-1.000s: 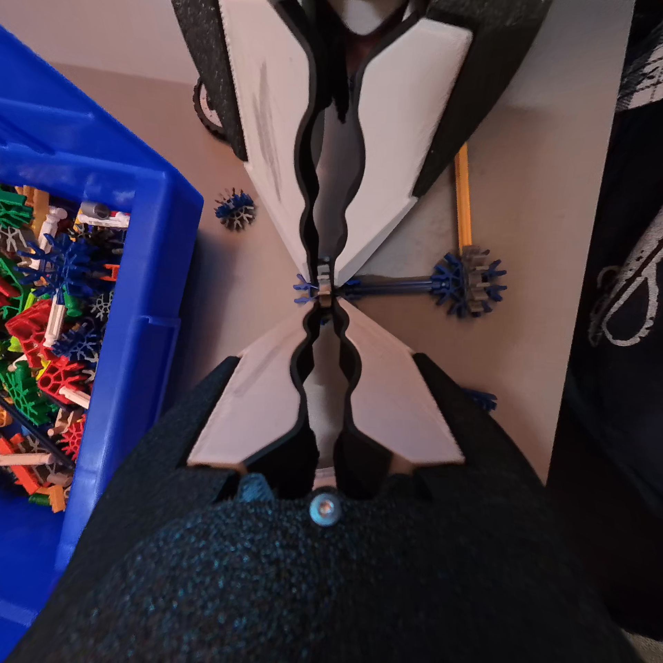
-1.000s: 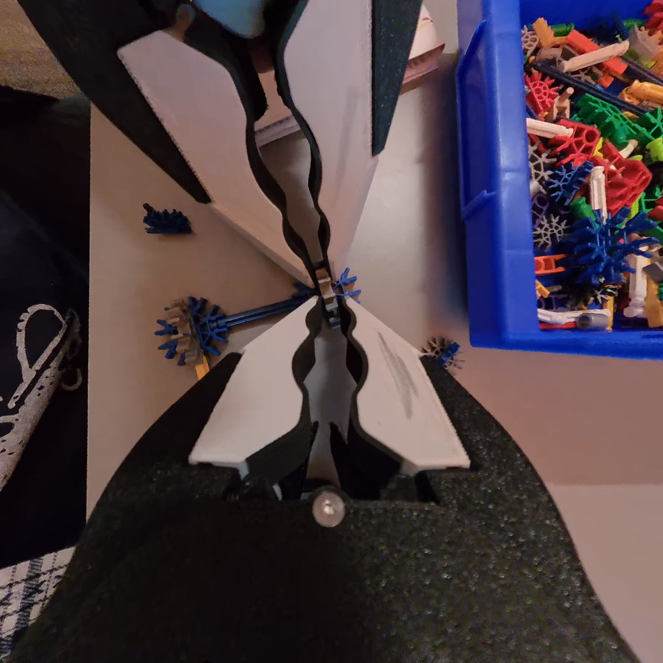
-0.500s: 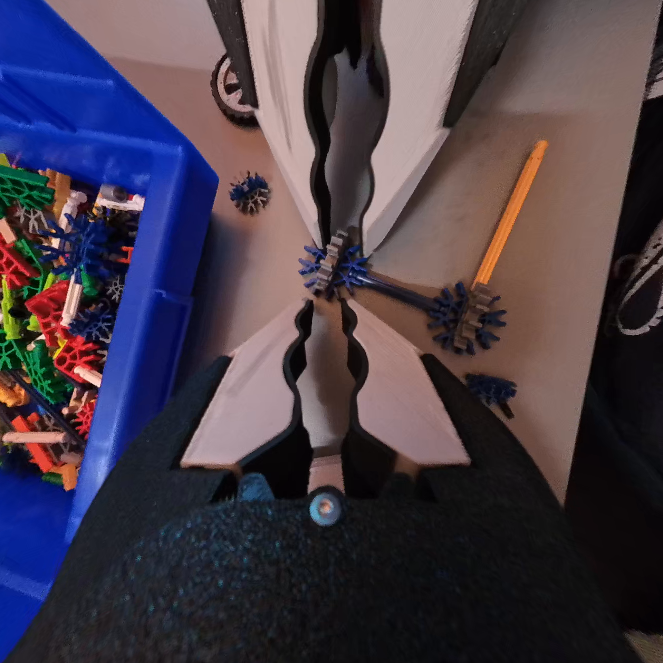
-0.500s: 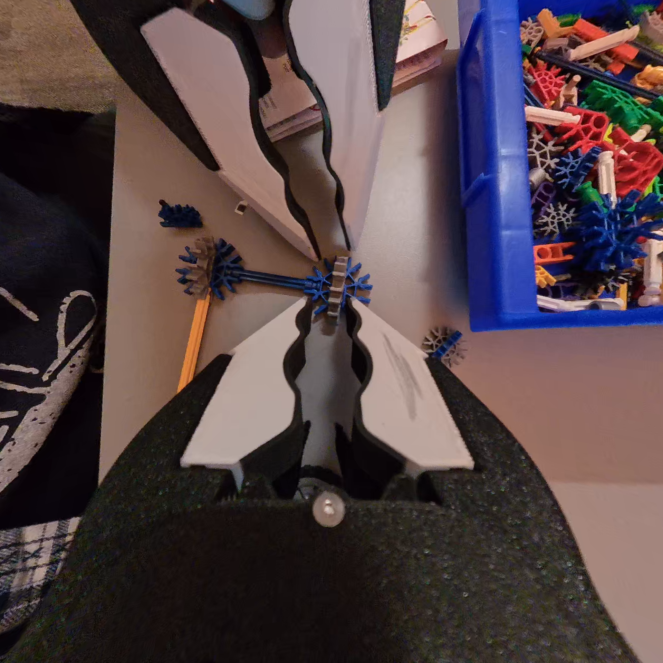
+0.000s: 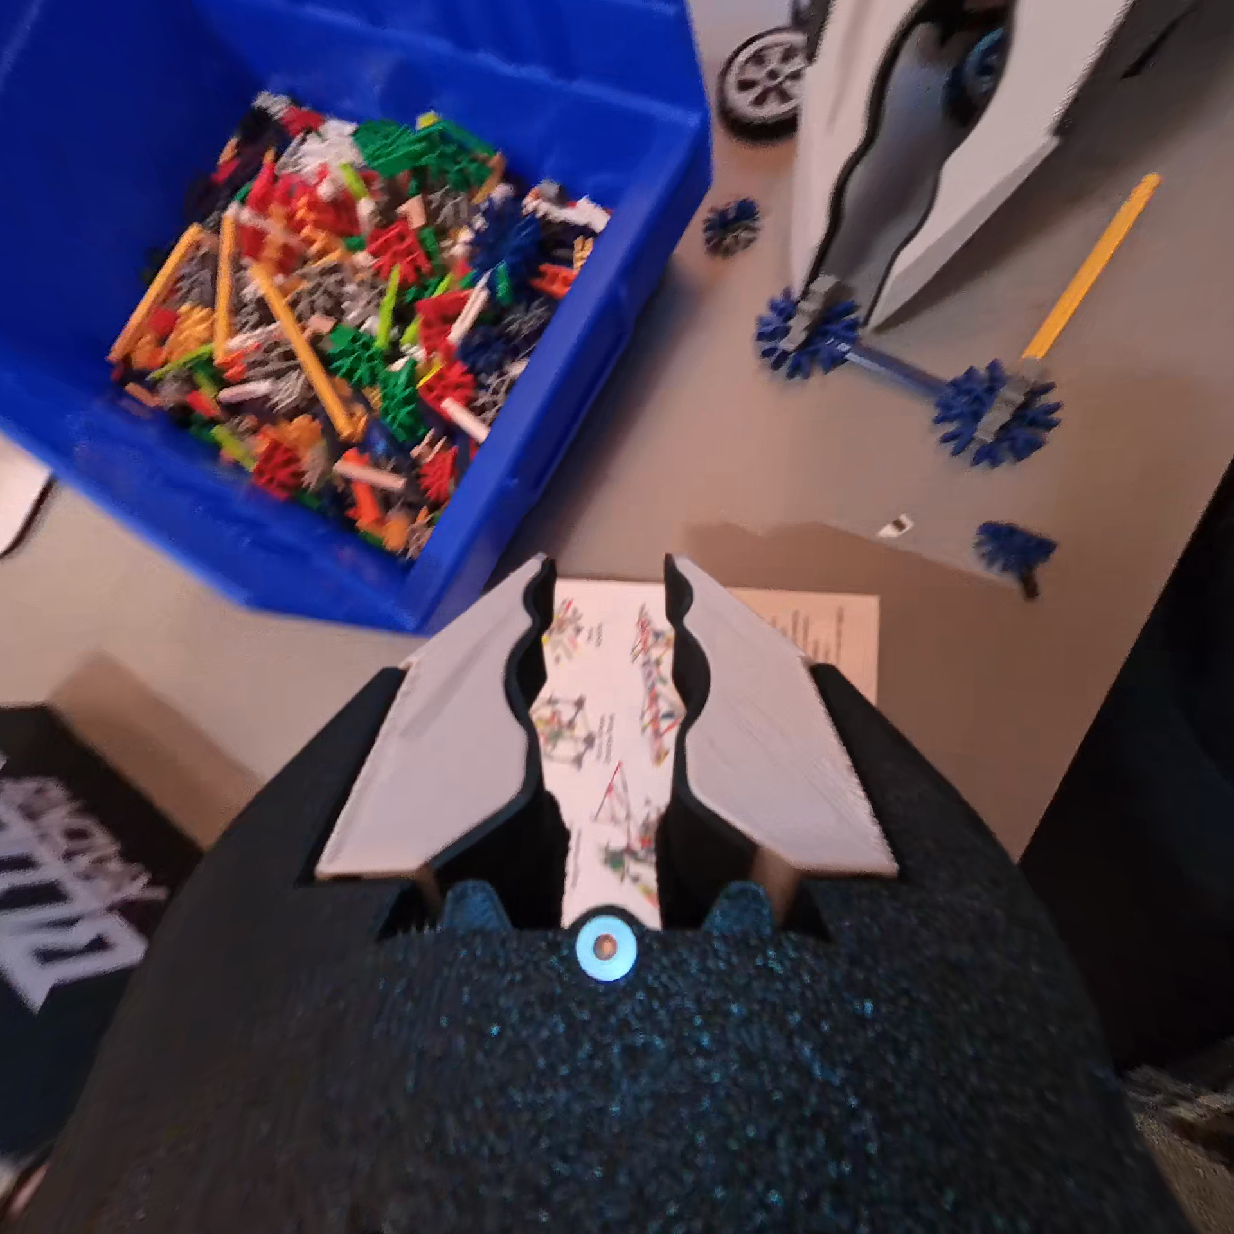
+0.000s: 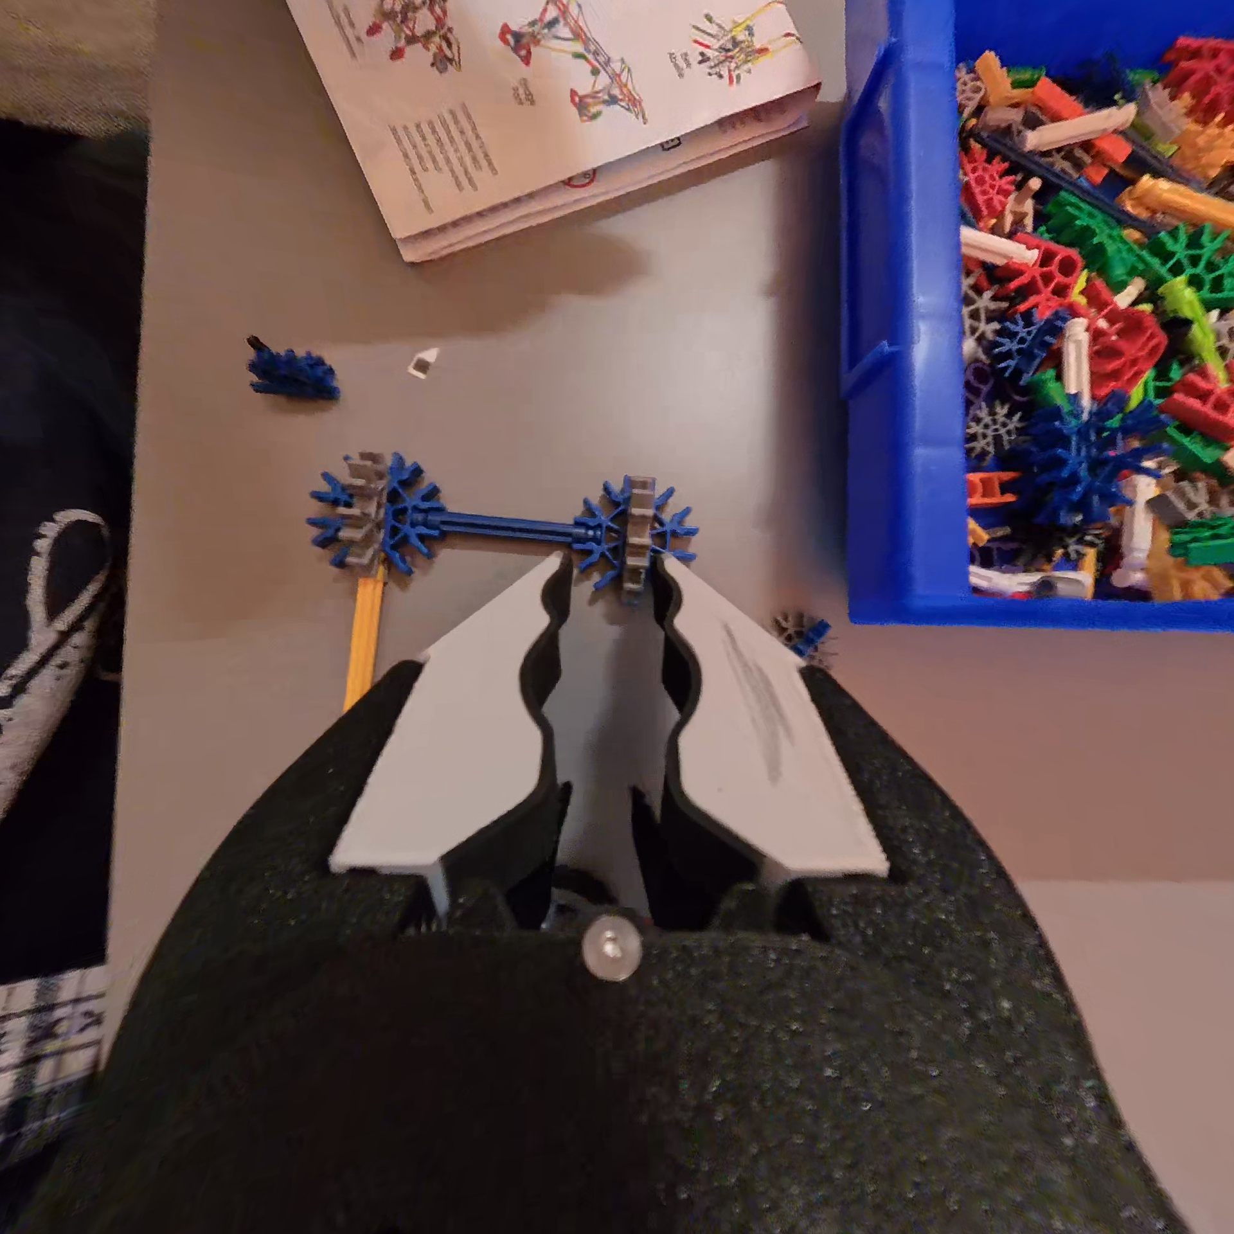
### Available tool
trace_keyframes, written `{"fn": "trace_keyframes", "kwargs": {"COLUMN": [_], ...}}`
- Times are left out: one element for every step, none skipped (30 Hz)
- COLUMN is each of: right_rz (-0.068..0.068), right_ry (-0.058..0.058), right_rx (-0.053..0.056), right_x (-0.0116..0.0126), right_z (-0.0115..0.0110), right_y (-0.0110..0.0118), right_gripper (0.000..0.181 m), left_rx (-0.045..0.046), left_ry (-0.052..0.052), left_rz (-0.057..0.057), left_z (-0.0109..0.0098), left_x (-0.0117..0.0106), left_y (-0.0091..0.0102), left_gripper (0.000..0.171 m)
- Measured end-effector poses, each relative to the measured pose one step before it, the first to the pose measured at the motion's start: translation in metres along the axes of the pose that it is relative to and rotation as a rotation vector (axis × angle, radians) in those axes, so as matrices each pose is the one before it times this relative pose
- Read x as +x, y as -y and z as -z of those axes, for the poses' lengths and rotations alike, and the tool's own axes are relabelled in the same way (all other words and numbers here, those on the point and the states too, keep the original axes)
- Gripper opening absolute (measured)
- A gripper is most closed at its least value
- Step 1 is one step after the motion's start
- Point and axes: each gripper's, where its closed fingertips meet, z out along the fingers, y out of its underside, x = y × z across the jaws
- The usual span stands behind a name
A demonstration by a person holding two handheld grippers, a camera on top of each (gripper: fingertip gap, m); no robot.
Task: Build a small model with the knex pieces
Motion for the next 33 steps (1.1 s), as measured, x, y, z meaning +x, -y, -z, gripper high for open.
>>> {"fn": "trace_keyframes", "kwargs": {"right_rz": [0.0218, 0.0152, 0.0105, 0.0065, 0.0008, 0.0, 0.0027, 0.0006, -0.0008, 0.0012, 0.0023, 0.0019, 0.0026, 0.0035, 0.0026, 0.0011, -0.0008, -0.0014, 0.0014, 0.0044, 0.0037, 0.0008, 0.0001, -0.0006, -0.0017, -0.0009, -0.0009, -0.0023, -0.0031, -0.0038, -0.004, -0.0015, -0.0001], "right_ry": [-0.017, -0.01, -0.0074, -0.0054, -0.0017, -0.0034, -0.0039, -0.0004, 0.0029, 0.0028, -0.0013, -0.0042, 0.0023, 0.0072, 0.0015, -0.007, -0.005, 0.0015, 0.0044, 0.0022, -0.0003, -0.0008, -0.0008, 0.0027, 0.0055, 0.0034, 0.0025, 0.0035, 0.0017, 0.0005, 0.0033, 0.0018, -0.0021], "right_rx": [-0.0049, -0.0037, -0.0017, 0.0002, 0.0009, 0.001, 0.0021, 0.0027, 0.0016, 0.0003, -0.0009, -0.0009, 0.002, 0.0033, 0.0021, 0.0018, 0.0026, 0.0032, 0.0035, 0.0025, 0.0022, 0.0031, 0.0035, 0.0043, 0.0046, 0.0042, 0.0046, 0.0043, 0.0028, 0.0009, 0.0019, 0.0041, 0.0044], "right_x": [0.00128, 0.00076, 0.00053, 0.00034, 0.00024, 0.00048, 0.00042, -0.00012, -0.00058, -0.00068, -0.0002, 0.00061, -0.0005, -0.00127, -0.00019, 0.00142, 0.00134, 0.00038, -0.00033, -0.00041, -0.00006, 0.00023, 0.00041, -0.00025, -0.00064, -0.00027, -0.0002, -0.00028, 0.00016, 0.00037, -0.00004, 0.00022, 0.00061], "right_z": [-0.00026, -0.00015, -0.0001, -0.00015, -0.00027, -0.00021, -0.00032, -0.00036, -0.00041, -0.00054, -0.00061, -0.00049, -0.00022, -0.00005, 0.00003, 0.00009, 0.00028, 0.00044, 0.00046, 0.00012, -0.00013, -0.00015, -0.00044, -0.00022, -0.00031, -0.0002, -0.00032, -0.00034, -0.00035, -0.00028, -0.00035, -0.00001, 0.00008], "right_y": [-0.00024, -0.00005, 0.00011, 0.00021, 0.00025, 0.00015, 0.00025, 0.00031, 0.00014, 0.00013, 0.00002, 0.00012, 0.00046, 0.00051, 0.0001, -0.00025, -0.00004, 0.00011, 0.00022, 0.00007, 0.00019, 0.00033, 0.00035, 0.00047, 0.00042, 0.00043, 0.00029, 0.00042, 0.0003, -0.00006, 0.00008, 0.00047, 0.00043], "right_gripper": [0.022, 0.021, 0.021, 0.021, 0.021, 0.021, 0.022, 0.023, 0.026, 0.034, 0.039, 0.04, 0.042, 0.042, 0.041, 0.035, 0.031, 0.025, 0.022, 0.022, 0.022, 0.022, 0.022, 0.022, 0.022, 0.022, 0.023, 0.024, 0.027, 0.033, 0.036, 0.035, 0.033], "left_rx": [-0.00388, -0.00382, -0.00434, -0.00706, -0.0083, -0.00642, -0.00485, -0.0048, -0.00379, -0.00404, -0.00462, -0.00671, -0.01162, -0.00982, -0.01004, -0.0097, -0.00609, -0.00493, -0.00593, -0.00783, -0.00493, -0.00089, 0.00261, 0.00212, -0.00074, -0.00288, -0.00446, -0.00277, 0.00117, 0.00502, 0.01089, 0.01728, 0.02104], "left_ry": [0.0222, 0.0168, 0.0135, 0.0149, 0.0164, 0.0111, 0.0031, 0.0021, 0.0018, -0.0035, -0.0019, 0.0009, 0.0012, 0.0004, -0.0095, -0.0063, 0.0045, 0.0056, 0.0046, 0.0057, 0.007, 0.0027, -0.0029, -0.0065, -0.0051, -0.0022, -0.0034, -0.0019, 0.0026, 0.002, 0.0006, -0.0017, -0.0068], "left_rz": [0.0111, 0.0109, 0.0089, 0.0062, 0.0057, 0.0087, 0.0087, 0.0058, 0.0077, 0.0086, 0.0044, 0.0049, 0.0042, 0.0002, -0.0007, -0.0002, 0.0031, 0.0059, 0.0065, 0.0068, 0.0089, 0.0096, 0.0067, 0.0032, -0.0013, -0.0032, -0.0026, -0.003, -0.0016, 0.0014, 0.002, 0.0015, 0.0006], "left_z": [0.0058, 0.00492, 0.00411, 0.00334, 0.00271, 0.00222, 0.00152, 0.00116, 0.00065, 0.00014, -0.00021, -0.0004, -0.00042, -0.00022, -0.00005, 0.0001, 0.0002, 0.0001, 0.0, -0.00014, -0.00003, -0.00009, 0.00001, -0.00033, -0.00068, -0.00087, -0.00119, -0.00103, -0.0006, -0.00021, 0.00038, 0.00043, 0.00018], "left_x": [-0.00482, -0.00367, -0.00277, -0.00248, -0.00259, -0.00191, -0.00051, -0.00015, -0.00011, 0.00064, 0.00062, 0.00001, -0.00015, 0.00023, 0.00171, 0.00108, -0.00101, -0.00176, -0.00212, -0.0027, -0.003, -0.00224, -0.00069, 0.00053, 0.00104, 0.00074, 0.00092, 0.00045, -0.00048, -0.00044, -0.00003, 0.00092, 0.00228], "left_y": [-0.00512, -0.00473, -0.00453, -0.00478, -0.0047, -0.0045, -0.0041, -0.00413, -0.00385, -0.00374, -0.00362, -0.0036, -0.00418, -0.00381, -0.00364, -0.0036, -0.00309, -0.00326, -0.00376, -0.00437, -0.00402, -0.00303, -0.00204, -0.0015, -0.00141, -0.00129, -0.00126, -0.00097, -0.00016, 0.00058, 0.00201, 0.00373, 0.00523], "left_gripper": [0.031, 0.031, 0.031, 0.031, 0.032, 0.032, 0.031, 0.032, 0.032, 0.032, 0.032, 0.033, 0.033, 0.035, 0.036, 0.037, 0.037, 0.038, 0.039, 0.04, 0.04, 0.04, 0.041, 0.041, 0.041, 0.041, 0.041, 0.042, 0.042, 0.042, 0.042, 0.042, 0.042]}}
